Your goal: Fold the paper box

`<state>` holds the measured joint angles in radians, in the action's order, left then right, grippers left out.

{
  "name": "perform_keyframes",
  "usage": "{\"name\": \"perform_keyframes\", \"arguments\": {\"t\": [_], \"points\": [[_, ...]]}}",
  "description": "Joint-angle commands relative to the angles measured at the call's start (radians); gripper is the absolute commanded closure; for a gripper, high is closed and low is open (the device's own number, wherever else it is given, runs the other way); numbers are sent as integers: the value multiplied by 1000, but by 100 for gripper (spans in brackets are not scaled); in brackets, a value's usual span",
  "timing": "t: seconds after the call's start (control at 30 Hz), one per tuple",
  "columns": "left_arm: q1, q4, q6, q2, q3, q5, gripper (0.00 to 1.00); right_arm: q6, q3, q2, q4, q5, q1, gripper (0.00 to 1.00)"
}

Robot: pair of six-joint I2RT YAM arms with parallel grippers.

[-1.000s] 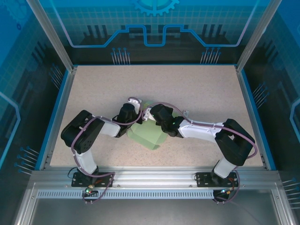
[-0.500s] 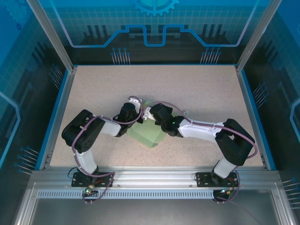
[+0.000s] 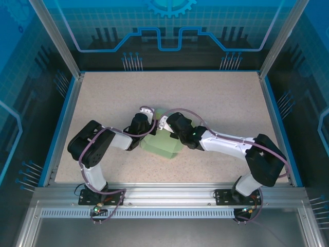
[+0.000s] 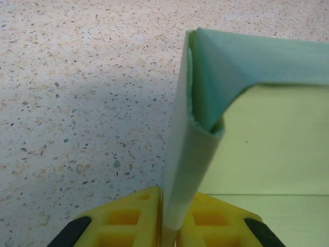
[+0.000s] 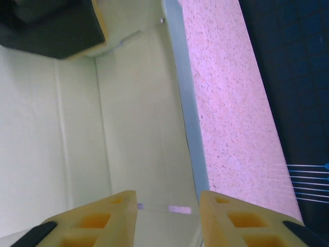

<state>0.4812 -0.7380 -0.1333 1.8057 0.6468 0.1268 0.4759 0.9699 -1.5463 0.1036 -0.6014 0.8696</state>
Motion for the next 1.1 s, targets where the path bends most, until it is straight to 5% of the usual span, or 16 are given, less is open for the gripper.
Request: {"name": "perform_keyframes", "arguments": {"t": [0.0, 0.23, 0.5, 1.07], "points": [[-4, -47, -27, -11, -15, 6, 85, -127, 33, 86, 62, 127, -10, 61], [19, -129, 23, 9, -26, -109, 83, -284, 32, 218, 95, 366, -105, 60], [38, -161, 74, 42, -18, -241, 83, -545, 88, 162, 121, 771, -385, 57], [38, -139, 146, 81, -18, -245, 82, -664, 297, -230, 123, 943, -382, 56]]}}
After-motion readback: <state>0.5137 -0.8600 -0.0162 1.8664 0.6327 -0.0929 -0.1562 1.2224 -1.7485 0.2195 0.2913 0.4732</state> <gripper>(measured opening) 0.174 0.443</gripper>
